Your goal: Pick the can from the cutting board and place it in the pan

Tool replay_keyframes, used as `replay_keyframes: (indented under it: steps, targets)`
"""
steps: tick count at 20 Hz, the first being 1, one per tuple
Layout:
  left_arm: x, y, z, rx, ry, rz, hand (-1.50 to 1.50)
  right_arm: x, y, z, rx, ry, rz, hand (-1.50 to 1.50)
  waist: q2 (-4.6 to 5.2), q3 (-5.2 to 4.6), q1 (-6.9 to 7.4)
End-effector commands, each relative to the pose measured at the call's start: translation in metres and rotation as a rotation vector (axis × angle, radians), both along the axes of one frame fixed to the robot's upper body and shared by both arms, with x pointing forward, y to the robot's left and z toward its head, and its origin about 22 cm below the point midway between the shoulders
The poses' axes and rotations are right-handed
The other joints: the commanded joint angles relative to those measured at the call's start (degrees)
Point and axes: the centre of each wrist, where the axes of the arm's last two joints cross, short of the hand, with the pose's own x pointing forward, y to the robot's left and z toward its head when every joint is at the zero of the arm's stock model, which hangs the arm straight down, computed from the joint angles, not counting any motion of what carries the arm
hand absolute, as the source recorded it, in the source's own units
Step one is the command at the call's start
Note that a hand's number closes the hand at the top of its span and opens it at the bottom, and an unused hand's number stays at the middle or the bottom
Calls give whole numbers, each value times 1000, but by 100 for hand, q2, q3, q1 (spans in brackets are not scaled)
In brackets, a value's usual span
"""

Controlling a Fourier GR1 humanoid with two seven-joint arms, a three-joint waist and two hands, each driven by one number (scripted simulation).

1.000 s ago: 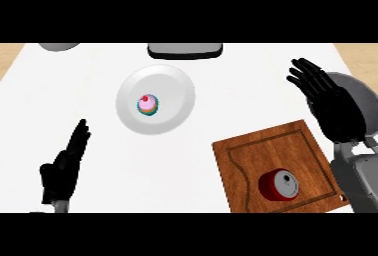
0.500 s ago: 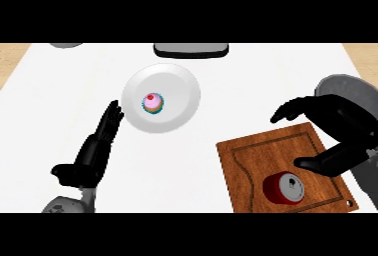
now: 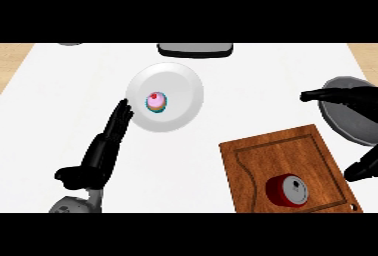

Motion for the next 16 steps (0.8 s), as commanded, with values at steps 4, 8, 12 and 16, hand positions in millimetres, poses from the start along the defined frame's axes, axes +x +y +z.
replay_keyframes:
  steps: [4,8,12,16]
  targets:
    - [-2,-12,2,-1,-18,1,0,1,24,21,-213,-97,275,-150,-12,-6,26]
    - [-3,-7,-8,6,1,-13,0,-5,70,10,-399,-190,329,-150,5,-18,82]
    - [2,-5,-10,-1,10,-10,0,-20,80,9,-573,-303,416,-150,-1,-18,-4]
    - [0,-5,2,8,20,-9,0,-38,86,-18,-655,-396,470,-150,-44,-17,-87]
